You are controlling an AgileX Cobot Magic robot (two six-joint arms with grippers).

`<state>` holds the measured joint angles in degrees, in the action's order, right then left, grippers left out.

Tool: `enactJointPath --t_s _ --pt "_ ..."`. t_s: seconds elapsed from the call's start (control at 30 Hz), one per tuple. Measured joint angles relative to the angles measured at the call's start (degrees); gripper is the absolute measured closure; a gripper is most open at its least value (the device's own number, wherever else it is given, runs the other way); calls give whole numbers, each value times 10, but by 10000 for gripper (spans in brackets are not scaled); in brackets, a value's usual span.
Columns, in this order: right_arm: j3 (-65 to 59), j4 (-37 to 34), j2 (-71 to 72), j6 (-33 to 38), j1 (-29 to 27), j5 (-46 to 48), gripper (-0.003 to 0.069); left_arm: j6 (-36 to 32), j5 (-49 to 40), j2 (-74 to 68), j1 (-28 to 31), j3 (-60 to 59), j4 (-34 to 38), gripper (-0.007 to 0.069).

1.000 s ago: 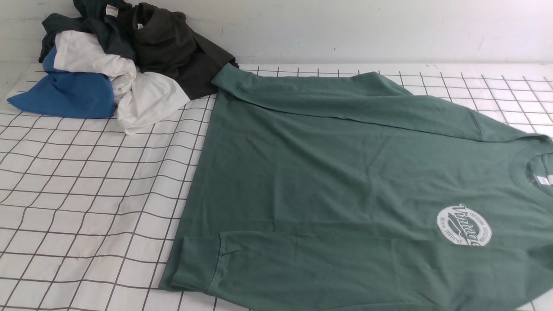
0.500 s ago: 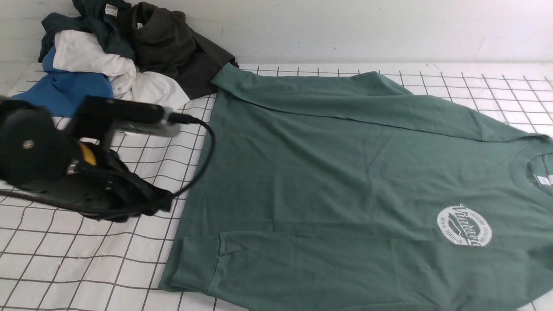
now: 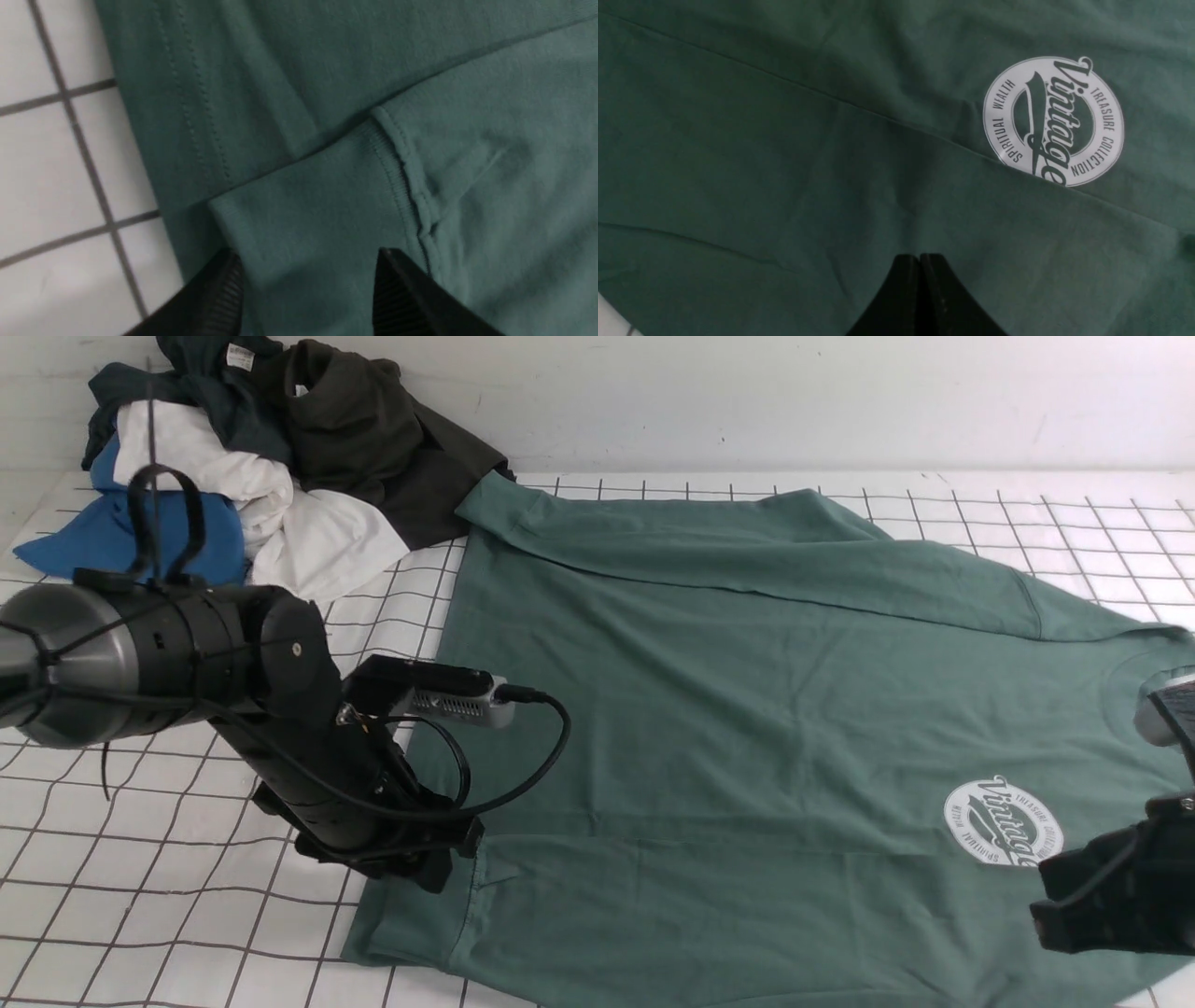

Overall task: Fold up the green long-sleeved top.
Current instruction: Use the left arm to clamp the cuff closest to it, then use the left arm to drag and place the cuff at the centered position on the left edge of the fabric

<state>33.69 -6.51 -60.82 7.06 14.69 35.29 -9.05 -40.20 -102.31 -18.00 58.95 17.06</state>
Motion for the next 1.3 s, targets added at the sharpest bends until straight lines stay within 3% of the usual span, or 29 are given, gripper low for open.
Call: enactJointPath --t_s 0.13,0.17,0.23,0.33,0.47,0.8,1.07,1.3 --pt "1 -10 -2 1 0 -7 673 -6 12 -13 0 0 3 370" --pt "1 -12 -2 1 0 -10 673 -6 14 -13 0 1 4 456" --pt "1 -12 -2 1 0 -11 673 -6 15 -10 0 1 4 557" --pt "1 -12 -2 1 0 -13 673 -9 15 9 0 1 6 613" --pt "1 -12 -2 1 0 -17 673 -16 8 57 0 13 2 622" --pt "1 -12 -2 3 0 -29 673 -110 -18 122 0 172 -10 622" --pt "1 -12 -2 4 0 -32 673 -118 46 -61 4 302 -68 622" --pt "1 -12 -3 4 0 -32 673 -82 -47 -209 22 465 -72 595"
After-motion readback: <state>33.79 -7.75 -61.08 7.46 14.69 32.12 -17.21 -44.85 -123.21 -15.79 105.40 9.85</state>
